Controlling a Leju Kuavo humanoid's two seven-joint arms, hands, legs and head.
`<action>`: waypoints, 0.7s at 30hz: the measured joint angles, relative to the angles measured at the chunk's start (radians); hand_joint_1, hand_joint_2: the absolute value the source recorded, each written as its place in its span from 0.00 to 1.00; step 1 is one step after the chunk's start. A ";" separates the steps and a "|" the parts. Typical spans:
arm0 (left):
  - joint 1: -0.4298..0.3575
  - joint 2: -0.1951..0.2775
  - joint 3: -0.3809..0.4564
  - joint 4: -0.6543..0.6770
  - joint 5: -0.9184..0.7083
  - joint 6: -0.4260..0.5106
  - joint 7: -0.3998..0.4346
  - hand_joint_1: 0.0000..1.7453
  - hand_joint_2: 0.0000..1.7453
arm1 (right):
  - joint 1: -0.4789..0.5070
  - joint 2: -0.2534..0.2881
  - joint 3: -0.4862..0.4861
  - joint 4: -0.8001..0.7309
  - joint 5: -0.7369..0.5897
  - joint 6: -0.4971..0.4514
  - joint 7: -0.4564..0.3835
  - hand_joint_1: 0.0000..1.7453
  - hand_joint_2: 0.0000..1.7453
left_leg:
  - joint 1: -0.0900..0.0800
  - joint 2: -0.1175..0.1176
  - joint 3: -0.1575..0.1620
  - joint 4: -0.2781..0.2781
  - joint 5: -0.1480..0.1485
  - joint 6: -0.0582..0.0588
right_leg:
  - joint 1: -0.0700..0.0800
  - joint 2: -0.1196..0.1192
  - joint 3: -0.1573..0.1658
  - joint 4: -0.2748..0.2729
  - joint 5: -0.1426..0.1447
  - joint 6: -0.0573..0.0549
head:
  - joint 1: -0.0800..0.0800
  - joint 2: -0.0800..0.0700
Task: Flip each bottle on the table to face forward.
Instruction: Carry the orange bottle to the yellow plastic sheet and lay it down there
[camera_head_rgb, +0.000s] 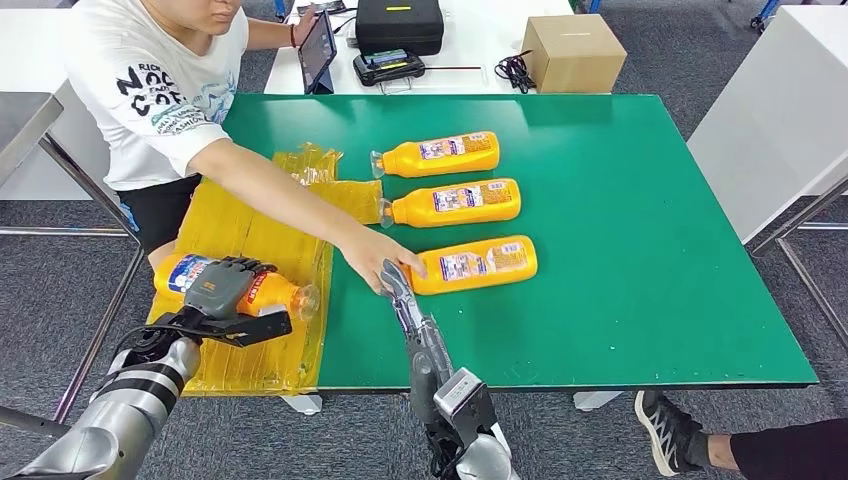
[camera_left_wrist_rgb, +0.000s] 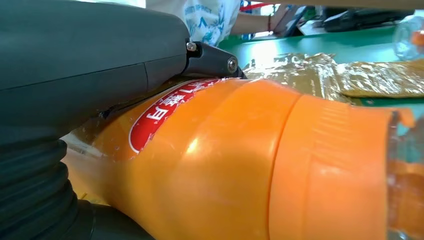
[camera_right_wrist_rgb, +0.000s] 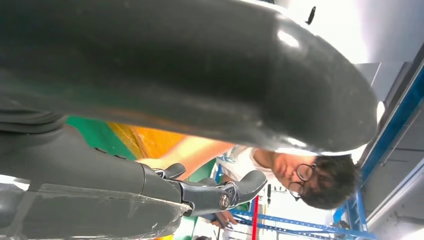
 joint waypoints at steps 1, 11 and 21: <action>0.001 0.001 -0.007 0.001 -0.004 0.002 0.003 0.09 1.00 | 0.000 0.000 -0.001 0.002 -0.001 0.001 0.000 0.00 0.75 | 0.000 0.000 0.000 0.000 0.000 0.000 | 0.000 0.000 0.000 0.000 0.000 0.000 | 0.000 0.000; -0.008 0.005 -0.067 0.016 -0.027 -0.040 0.041 0.00 1.00 | 0.001 0.002 -0.010 0.021 -0.010 0.009 0.000 0.00 1.00 | 0.000 0.000 0.003 0.000 0.000 0.000 | 0.000 0.000 0.003 0.000 0.000 0.000 | 0.000 0.000; -0.031 0.013 -0.075 0.027 0.085 -0.190 0.015 0.00 0.00 | 0.003 0.004 -0.019 0.030 -0.018 0.008 0.004 0.00 1.00 | 0.000 -0.002 0.009 -0.001 0.000 0.000 | 0.000 -0.001 0.010 0.000 -0.001 -0.001 | 0.000 0.000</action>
